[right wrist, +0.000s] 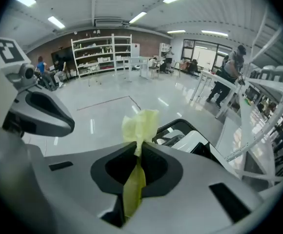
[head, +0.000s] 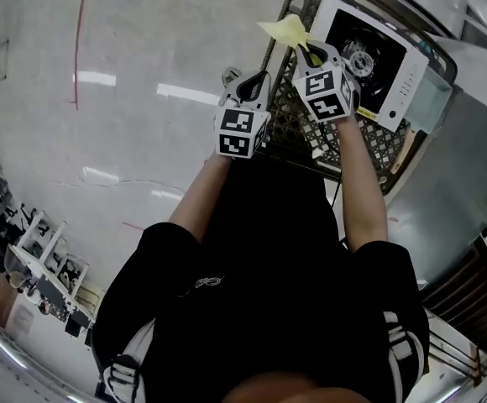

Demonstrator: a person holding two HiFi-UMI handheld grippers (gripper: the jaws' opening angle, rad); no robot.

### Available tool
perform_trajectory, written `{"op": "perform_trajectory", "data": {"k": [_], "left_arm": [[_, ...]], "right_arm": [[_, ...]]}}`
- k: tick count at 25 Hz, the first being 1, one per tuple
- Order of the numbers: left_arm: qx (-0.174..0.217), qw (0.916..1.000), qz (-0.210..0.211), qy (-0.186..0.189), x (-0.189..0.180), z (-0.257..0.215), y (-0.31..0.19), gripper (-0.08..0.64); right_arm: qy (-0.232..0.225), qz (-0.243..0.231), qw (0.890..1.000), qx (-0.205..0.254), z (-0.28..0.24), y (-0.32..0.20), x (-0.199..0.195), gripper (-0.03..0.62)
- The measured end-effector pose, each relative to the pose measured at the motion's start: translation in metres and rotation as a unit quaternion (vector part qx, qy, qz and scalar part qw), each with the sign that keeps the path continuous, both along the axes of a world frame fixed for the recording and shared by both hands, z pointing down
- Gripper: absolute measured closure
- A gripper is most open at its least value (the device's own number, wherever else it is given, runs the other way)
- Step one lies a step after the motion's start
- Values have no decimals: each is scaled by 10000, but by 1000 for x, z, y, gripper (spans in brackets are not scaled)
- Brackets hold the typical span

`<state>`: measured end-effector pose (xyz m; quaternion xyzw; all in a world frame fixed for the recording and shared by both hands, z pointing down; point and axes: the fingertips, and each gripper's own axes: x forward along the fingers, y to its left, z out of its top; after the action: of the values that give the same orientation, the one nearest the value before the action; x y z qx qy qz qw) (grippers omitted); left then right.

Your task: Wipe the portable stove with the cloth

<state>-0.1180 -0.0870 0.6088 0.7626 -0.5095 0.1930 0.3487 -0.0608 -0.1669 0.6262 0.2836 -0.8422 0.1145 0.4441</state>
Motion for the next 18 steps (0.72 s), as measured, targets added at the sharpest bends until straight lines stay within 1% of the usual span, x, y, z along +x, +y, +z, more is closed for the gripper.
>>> {"op": "perform_trajectory", "data": {"k": [3,6,9,18], "left_arm": [[-45,10000,-4,4,-5,4,1,538],[-56,10000,-7,25,-3,5,-1,538],[-9,10000,36,46,4,2,-6,538],[57,9995,277,106,35,-1,-12,538]], "right_arm": [[418,-272,9988,-1,12,2,4,571],[638,-316,9975,23,17,3,12,570],[703,-237,9972,102,18,1,21,571],[698,72,9973,196,13,-4,54,569]]}}
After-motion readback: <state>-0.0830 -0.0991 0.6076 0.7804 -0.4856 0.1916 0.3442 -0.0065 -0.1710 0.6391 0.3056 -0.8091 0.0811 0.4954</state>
